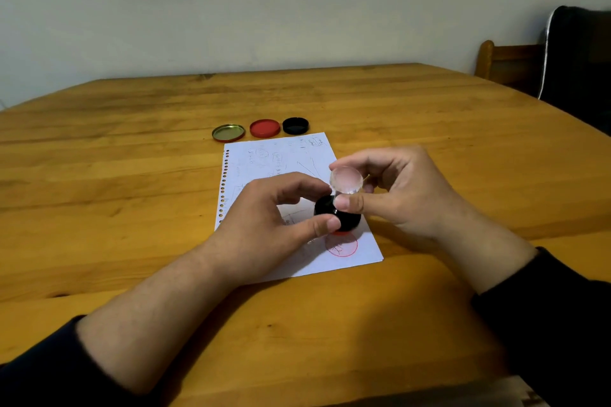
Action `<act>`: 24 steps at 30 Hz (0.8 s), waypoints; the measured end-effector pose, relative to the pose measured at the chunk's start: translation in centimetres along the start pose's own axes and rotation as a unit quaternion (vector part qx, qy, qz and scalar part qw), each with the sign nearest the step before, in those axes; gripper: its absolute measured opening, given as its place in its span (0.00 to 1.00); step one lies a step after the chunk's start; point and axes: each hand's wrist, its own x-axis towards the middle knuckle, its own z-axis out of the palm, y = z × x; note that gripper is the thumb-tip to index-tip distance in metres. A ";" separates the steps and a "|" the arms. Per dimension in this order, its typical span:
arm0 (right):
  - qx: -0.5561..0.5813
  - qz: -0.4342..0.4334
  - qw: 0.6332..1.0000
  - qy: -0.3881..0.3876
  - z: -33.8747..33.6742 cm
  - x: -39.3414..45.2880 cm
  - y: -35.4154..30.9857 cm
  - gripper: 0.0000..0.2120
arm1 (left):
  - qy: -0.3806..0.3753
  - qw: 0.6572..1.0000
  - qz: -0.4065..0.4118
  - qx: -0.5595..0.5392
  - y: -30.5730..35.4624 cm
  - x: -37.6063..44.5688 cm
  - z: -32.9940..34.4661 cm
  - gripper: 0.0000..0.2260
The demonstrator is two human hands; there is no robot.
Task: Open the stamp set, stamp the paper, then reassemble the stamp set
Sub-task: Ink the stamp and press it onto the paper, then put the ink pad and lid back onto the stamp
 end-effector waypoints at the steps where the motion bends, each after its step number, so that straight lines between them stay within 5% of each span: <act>1: 0.008 -0.002 1.000 0.006 0.0 0.1 0.0 0.18 | 0.010 1.000 -0.002 -0.006 0.0 0.1 -0.1 0.15; 24: 0.070 -0.025 0.996 0.056 2.4 4.7 -0.9 0.18 | 0.103 0.993 -0.014 -0.050 -0.8 2.0 -2.0 0.19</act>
